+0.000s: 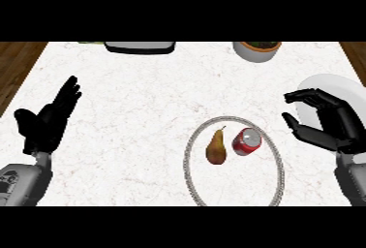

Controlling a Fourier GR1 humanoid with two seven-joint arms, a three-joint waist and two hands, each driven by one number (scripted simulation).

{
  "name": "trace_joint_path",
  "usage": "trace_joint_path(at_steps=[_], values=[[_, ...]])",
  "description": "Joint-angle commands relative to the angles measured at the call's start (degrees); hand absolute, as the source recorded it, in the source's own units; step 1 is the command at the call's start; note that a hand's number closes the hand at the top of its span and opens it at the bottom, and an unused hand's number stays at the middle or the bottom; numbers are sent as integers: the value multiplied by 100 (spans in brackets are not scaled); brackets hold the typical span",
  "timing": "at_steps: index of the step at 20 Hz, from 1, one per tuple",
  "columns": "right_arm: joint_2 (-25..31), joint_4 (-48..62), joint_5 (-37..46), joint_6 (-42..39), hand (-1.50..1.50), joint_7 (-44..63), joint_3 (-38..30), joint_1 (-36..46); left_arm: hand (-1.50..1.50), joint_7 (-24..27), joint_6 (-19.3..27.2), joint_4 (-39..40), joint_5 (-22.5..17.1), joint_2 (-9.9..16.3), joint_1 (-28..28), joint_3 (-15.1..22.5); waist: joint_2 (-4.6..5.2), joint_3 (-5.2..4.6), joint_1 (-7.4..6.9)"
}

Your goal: Pick the can from the placemat and place it in the plate

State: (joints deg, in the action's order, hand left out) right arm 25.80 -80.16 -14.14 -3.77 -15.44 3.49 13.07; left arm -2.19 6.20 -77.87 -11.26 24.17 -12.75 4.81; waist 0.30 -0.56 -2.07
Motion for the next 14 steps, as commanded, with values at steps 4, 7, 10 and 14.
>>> trace_joint_path(at_steps=[4,7,10,14], values=[[-212,2146,432,-1014,-150,-2359,2,131,0,-214,212,200,40,-490,129,114,14,68,98],[227,2375,1131,-1075,-150,-2659,240,261,0,-388,198,-104,33,-491,300,161,-3,65,103],[559,2332,1518,-1149,-150,-2557,405,360,0,-460,174,-305,28,-452,485,116,-24,60,133],[562,2413,2063,-980,-150,-2318,586,634,0,-521,358,-176,275,-654,314,173,-23,57,173]])
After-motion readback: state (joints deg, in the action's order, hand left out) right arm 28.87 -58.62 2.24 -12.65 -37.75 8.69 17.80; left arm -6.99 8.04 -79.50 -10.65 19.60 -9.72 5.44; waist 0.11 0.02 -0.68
